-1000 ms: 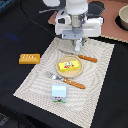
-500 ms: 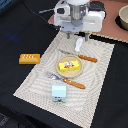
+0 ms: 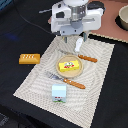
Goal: Interact with the objects in diverse but meaningful ways.
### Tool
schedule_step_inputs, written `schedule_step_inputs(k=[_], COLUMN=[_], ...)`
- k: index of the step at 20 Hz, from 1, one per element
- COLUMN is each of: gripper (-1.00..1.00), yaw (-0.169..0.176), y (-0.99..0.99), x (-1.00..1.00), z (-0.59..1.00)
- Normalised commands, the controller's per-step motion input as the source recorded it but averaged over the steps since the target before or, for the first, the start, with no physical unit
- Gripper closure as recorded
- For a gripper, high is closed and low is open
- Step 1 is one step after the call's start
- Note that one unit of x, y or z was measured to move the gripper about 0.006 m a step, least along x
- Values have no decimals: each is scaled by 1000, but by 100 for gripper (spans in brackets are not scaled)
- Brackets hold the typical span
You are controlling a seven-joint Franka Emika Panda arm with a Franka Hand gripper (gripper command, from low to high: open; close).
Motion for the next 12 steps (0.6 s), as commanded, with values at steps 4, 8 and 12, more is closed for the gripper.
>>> schedule_step_inputs(k=[4,8,12], gripper=[-100,-100,-100], yaw=[200,185,171], y=[-266,-194,-162], x=[0,0,-5], z=[250,333,424])
